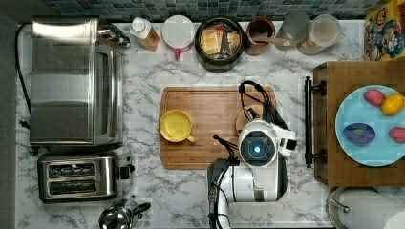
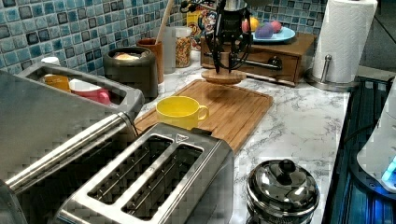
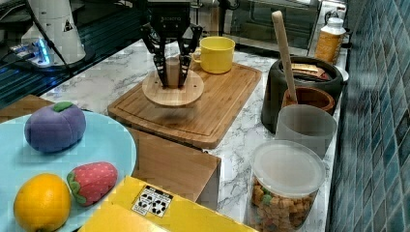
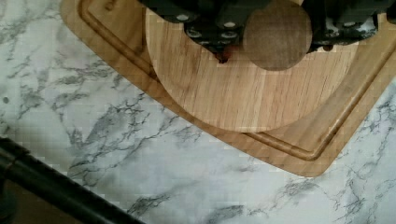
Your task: Place the lid on the board.
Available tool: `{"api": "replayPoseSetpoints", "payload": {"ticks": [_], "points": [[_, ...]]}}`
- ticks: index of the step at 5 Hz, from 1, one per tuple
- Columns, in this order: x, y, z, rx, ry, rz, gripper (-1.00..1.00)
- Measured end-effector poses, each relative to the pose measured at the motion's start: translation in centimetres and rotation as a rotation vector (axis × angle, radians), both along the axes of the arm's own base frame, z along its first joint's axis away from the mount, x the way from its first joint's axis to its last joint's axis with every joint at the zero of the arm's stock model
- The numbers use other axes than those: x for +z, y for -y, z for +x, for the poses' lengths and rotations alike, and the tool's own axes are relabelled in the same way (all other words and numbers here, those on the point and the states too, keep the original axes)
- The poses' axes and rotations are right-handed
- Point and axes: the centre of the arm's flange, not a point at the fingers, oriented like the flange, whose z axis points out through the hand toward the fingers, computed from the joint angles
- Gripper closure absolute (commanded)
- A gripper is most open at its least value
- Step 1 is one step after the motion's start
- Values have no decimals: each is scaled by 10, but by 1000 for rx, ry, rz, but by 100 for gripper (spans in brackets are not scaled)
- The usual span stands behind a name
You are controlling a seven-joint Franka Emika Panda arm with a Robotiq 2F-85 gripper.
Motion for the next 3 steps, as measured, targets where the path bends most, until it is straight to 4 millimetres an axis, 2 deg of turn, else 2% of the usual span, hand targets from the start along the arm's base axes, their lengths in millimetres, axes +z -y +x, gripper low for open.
{"api": "replayPoseSetpoints", "payload": {"ticks": [1, 2, 3], "points": [[-17, 0, 4, 0, -42, 1, 100], [-40, 0, 8, -8, -109, 4, -100], [-34, 1, 20, -4, -82, -2, -100]]}}
